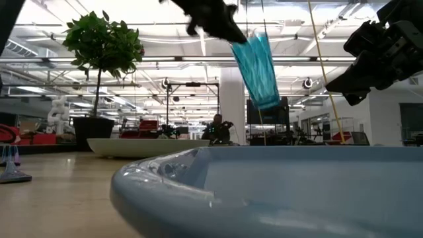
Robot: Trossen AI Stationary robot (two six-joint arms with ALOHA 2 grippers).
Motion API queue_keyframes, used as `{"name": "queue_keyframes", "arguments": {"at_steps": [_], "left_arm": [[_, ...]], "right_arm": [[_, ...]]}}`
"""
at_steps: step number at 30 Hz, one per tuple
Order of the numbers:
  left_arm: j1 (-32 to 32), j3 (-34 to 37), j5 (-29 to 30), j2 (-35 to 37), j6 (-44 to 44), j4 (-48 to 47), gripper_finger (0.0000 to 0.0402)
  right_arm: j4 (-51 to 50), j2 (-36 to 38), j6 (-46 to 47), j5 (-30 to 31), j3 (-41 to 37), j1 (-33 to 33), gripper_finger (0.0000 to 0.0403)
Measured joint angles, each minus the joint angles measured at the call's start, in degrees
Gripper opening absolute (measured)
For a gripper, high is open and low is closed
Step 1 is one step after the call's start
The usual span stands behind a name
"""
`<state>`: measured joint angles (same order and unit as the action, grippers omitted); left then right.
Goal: Pick and place plate/cup/fork/spoon on tray
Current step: Put the glass cup into the food tray
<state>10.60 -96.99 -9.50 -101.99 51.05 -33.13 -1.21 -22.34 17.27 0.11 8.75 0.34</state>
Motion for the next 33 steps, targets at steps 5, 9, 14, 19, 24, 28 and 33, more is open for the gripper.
{"name": "queue_keyframes", "arguments": {"at_steps": [5,9,14,19,24,28,33], "left_arm": [[-5.9,-0.1,-0.1,4.4,-3.5,-6.8,0.0004],[-11.3,-0.1,-0.2,6.0,-5.1,-10.6,0.0004],[-17.1,0.0,0.4,5.3,-6.6,-12.7,0.0004],[-20.4,0.2,0.7,4.0,-8.2,-13.3,0.0004],[-22.5,2.7,0.7,3.7,-11.1,-11.1,0.0004],[-23.5,7.5,0.8,3.5,-12.6,-5.9,0.0005],[-23.9,11.6,0.9,3.6,-14.7,0.2,0.0004]], "right_arm": [[0.3,-0.5,1.8,0.3,0.1,0.0,0.0],[0.3,-1.3,4.5,2.5,0.1,0.0,0.0],[3.0,-2.1,10.9,2.9,-1.9,0.1,0.0],[8.1,-2.7,18.7,2.9,-5.8,0.2,0.0],[11.8,-3.1,22.6,6.4,-7.6,3.0,0.0],[16.2,-3.8,22.0,11.2,-7.6,6.7,0.0],[21.6,-4.0,19.3,15.2,-7.6,9.2,0.0]]}}
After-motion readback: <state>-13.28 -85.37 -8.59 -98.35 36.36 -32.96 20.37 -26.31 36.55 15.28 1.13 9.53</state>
